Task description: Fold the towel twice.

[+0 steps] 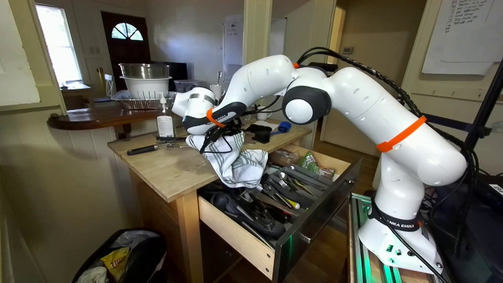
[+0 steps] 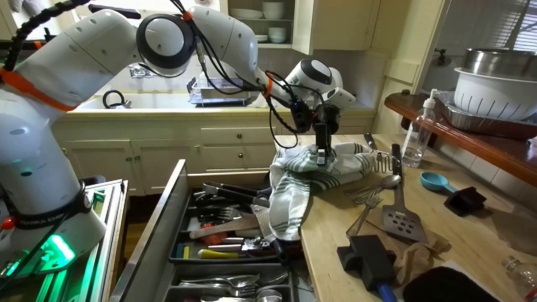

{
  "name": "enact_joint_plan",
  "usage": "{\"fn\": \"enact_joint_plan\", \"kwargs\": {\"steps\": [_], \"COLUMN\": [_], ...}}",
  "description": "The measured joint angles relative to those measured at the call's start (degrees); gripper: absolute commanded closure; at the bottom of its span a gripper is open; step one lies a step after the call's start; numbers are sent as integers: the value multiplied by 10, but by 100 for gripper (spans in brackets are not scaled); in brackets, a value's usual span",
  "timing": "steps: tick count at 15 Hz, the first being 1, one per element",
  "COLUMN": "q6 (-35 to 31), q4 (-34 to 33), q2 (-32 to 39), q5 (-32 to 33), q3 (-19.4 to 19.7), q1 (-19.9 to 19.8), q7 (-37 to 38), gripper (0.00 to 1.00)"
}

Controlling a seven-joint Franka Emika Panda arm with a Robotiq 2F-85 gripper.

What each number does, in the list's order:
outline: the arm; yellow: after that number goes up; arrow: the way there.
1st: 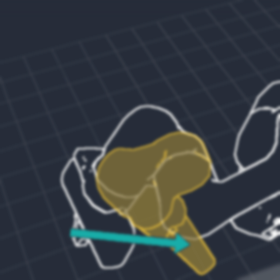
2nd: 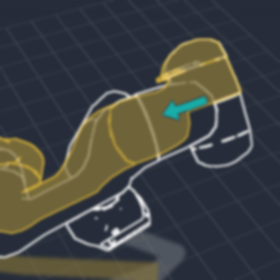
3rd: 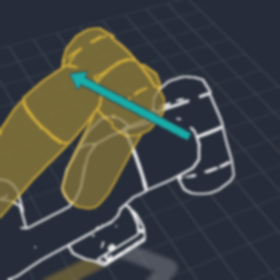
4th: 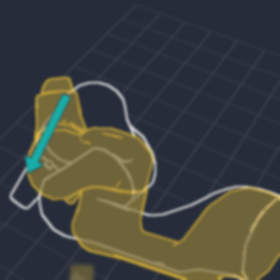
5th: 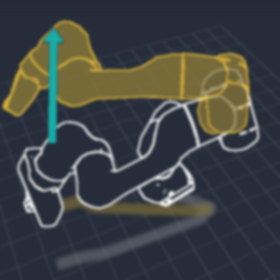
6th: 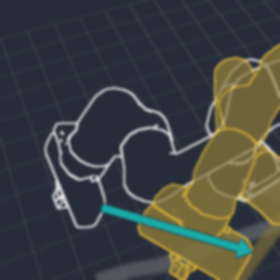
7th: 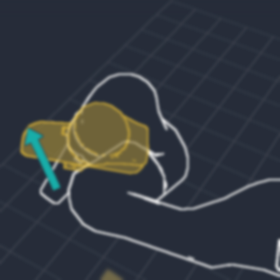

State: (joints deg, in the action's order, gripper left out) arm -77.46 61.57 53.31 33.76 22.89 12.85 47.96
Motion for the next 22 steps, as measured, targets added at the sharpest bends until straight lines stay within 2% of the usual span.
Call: {"fn": "enact_joint_plan", "kwargs": {"steps": [4,7,11,17,20,22], "q6": [-28,-67,-90,-135,-148,-173], "q4": [-1,-11,-18,-12,-6,8], "q2": [2,-26,-88,-151,-165,-174], "q5": [22,24,-1,-103,-159,-169], "q3": [-37,-65,-111,-161,-183,-192], "q1": [-5,-1,-3,-20,-41,-51], "q7": [16,22,22,19,-2,-32], "gripper": [26,2,0,0,0,0]}}
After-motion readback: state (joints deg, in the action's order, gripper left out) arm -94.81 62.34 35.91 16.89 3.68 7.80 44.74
